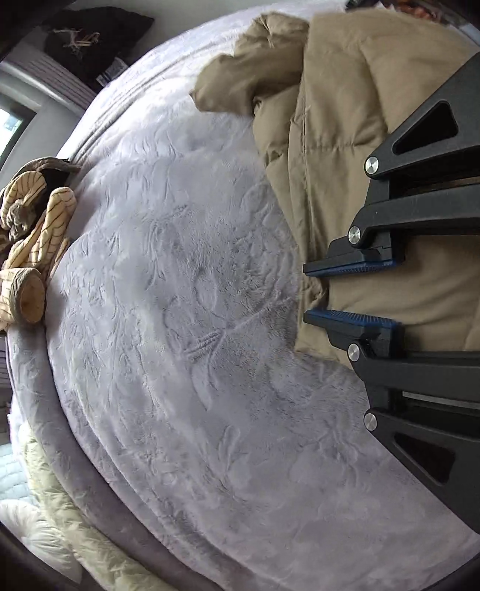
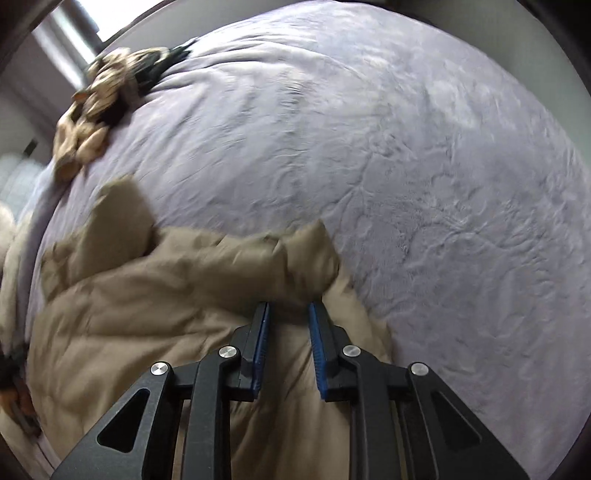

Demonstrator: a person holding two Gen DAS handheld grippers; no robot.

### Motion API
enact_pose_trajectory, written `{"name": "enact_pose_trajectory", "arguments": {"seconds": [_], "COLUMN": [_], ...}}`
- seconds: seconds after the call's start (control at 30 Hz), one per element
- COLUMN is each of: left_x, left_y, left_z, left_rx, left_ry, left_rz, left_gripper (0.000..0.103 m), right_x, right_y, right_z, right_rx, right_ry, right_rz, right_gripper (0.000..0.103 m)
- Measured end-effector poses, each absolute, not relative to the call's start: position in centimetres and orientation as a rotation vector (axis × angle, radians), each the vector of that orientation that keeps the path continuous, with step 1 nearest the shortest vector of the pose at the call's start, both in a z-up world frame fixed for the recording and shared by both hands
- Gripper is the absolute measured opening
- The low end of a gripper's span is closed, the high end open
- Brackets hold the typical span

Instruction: Fold large clothes

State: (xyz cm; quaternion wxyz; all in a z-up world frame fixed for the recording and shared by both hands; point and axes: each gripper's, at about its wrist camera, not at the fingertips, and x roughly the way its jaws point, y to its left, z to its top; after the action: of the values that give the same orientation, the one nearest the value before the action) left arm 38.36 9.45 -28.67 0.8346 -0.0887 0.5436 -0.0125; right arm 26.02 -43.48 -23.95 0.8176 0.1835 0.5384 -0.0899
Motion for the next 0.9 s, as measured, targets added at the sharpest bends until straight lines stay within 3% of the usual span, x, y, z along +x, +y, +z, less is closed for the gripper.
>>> {"name": "enact_pose_trajectory", "arguments": {"seconds": [0.33, 0.7, 0.73, 0.77, 0.8, 0.9], "left_x": [38.9, 31.5, 30.8, 30.0, 29.0, 26.7], "left_y": [11.6, 12.3, 12.3, 12.3, 12.3, 11.7], "left_z": [-25.8, -20.0, -19.7, -19.6, -19.2, -18.4], "left_rx": [-0.2, -0.214, -0.227, -0.237, -0.247, -0.22], "left_ry": [1.114, 1.097, 1.097, 1.097, 1.085, 1.064], "left_rz": [0.141, 0.072, 0.069, 0.073, 0.089, 0.078], "left_gripper": [0.021, 0.023, 0.053, 0.073, 0.102, 0.103], "right_x": [27.6, 23.4, 22.6, 22.1, 21.2, 18.7], "right_y": [-44.7, -45.6, -45.2, -44.9, -44.5, -43.3], "right_z": [-24.0, -19.5, -19.1, -18.8, -18.4, -17.5], "right_rx": [0.465, 0.682, 0.687, 0.69, 0.697, 0.722], "right_ry": [1.115, 1.036, 1.035, 1.036, 1.037, 1.042], "right_rz": [-0.257, -0.254, -0.24, -0.23, -0.215, -0.178], "right_gripper": [0.026, 0.053, 0.054, 0.054, 0.055, 0.061]}}
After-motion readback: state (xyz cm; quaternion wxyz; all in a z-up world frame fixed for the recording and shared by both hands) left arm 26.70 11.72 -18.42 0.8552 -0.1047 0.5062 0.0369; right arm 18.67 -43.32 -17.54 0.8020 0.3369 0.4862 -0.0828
